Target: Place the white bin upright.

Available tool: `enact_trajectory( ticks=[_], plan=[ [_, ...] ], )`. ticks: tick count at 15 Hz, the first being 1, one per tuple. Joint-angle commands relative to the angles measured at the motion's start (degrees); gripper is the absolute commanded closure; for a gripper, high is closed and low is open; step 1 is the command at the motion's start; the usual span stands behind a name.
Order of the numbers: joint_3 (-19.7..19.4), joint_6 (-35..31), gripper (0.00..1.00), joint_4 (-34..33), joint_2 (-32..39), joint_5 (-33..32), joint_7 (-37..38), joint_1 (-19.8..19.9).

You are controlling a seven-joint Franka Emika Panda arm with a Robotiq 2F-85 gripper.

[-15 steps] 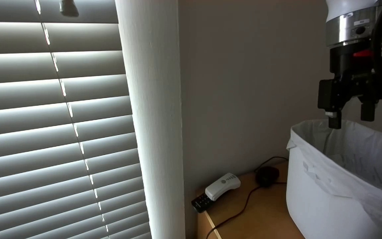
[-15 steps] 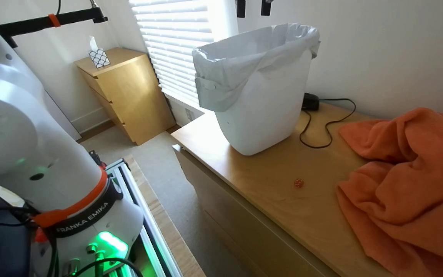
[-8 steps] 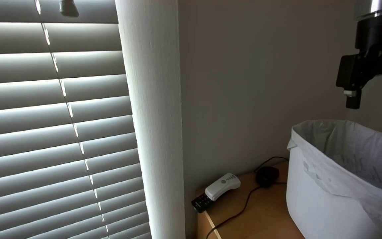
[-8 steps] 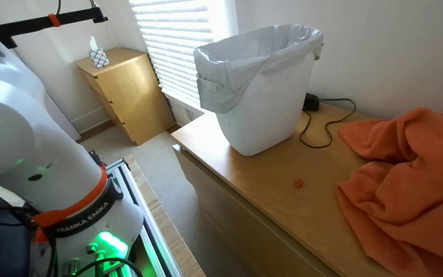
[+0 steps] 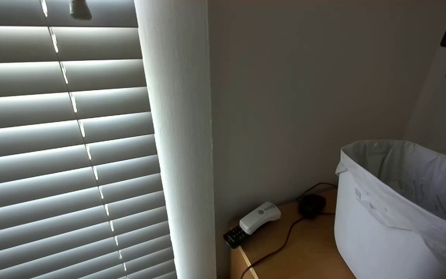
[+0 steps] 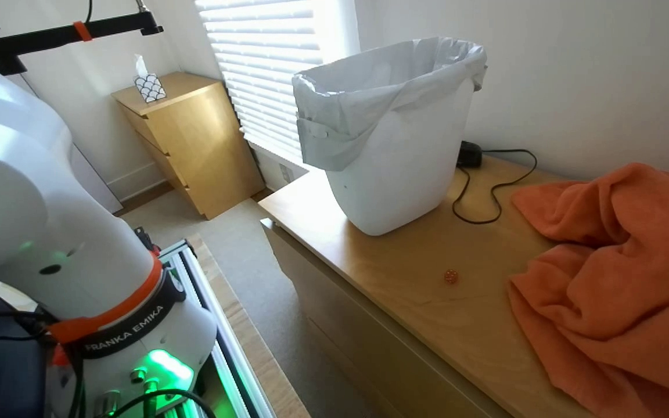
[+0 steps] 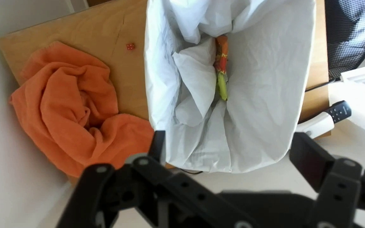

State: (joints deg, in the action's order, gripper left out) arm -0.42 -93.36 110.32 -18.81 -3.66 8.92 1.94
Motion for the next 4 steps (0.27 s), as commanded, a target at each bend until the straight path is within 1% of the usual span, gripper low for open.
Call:
enact_trajectory(
  ticks=[1, 4],
  plan=[
    [0.1, -0.3, 0.00, -0.2, -0.8, 0.0, 0.0, 0.4],
    [0.1, -1.0, 0.00, -0.2, -2.1, 0.0, 0.0, 0.7]
  ],
)
